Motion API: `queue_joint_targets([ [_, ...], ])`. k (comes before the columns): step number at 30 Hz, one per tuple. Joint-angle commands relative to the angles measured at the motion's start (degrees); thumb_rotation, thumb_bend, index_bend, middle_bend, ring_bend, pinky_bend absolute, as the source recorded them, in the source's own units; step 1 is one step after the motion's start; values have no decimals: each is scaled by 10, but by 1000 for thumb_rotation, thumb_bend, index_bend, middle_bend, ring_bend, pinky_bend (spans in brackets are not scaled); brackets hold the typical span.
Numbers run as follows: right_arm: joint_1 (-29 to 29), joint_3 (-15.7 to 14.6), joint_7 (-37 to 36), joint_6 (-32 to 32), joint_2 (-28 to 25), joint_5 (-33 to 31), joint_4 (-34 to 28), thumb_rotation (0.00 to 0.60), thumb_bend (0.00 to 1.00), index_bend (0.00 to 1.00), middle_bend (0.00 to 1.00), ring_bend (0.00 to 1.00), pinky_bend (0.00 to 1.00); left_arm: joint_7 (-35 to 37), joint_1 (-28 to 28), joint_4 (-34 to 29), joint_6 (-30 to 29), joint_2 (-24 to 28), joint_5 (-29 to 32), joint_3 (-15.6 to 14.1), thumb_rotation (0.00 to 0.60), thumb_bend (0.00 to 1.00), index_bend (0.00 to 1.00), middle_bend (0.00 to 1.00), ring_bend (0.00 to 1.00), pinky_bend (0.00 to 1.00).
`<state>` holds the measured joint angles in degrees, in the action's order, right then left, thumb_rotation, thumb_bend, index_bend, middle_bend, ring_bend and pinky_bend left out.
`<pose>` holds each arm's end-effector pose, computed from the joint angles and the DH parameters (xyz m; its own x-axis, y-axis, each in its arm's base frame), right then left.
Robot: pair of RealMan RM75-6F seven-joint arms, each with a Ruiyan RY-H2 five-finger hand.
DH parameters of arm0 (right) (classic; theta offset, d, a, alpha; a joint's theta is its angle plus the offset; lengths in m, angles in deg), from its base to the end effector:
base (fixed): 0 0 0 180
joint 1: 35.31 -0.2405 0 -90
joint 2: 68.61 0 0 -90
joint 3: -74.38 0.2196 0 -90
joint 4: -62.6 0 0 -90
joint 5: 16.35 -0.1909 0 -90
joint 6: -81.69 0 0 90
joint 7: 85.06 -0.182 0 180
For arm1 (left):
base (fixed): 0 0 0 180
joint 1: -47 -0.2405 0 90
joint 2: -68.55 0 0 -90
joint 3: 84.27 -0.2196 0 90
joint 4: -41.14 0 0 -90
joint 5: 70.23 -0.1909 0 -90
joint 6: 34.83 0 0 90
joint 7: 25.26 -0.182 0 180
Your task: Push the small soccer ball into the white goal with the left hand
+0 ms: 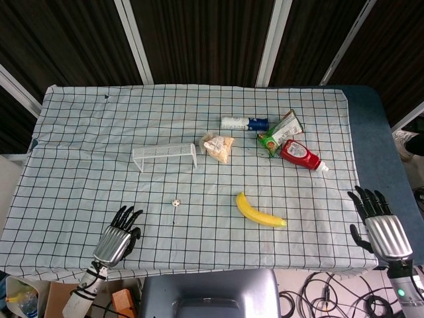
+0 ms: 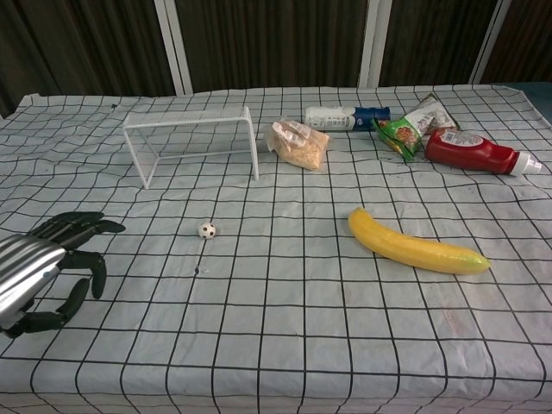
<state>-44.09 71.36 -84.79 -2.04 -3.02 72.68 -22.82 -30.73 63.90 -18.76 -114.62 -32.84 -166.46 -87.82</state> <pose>-0.2791 -0.2147 0.1400 0.5003 -0.0860 0.8616 -0.8636 -0.1213 0.4894 -0.2068 0.2355 -0.0309 0.4683 0.0811 0.8799 0.8181 -0.4161 -0.3970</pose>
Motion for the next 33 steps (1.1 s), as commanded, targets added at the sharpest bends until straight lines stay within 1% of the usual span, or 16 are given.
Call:
queue_joint_targets([
  [1,1,2,-3,4,-2,0,0,600,426,0,0,0,0,-12,19,18,19,-37,3,16,600,696,591,117,1,43],
  [7,2,6,3,13,-2,-2,-1,600,426,0,0,0,0,0,43,32,38,-82,23,46,600,720,610,118,1,39],
  [13,2,12,7,23,-2,-9,-1,600,425,0,0,0,0,-30,65,50,65,-118,57,78,600,726,611,116,0,40],
  [19,2,15,8,30,-2,-12,0,600,425,0,0,0,0,-38,74,56,78,-131,69,85,600,726,608,116,0,40],
  [26,3,18,12,35,-2,-12,-2,600,425,0,0,0,0,-51,88,61,76,-150,79,96,600,726,608,116,0,40],
  [33,4,20,17,41,-3,-15,-4,600,426,0,0,0,0,-57,104,69,88,-163,93,107,600,727,608,116,0,40],
])
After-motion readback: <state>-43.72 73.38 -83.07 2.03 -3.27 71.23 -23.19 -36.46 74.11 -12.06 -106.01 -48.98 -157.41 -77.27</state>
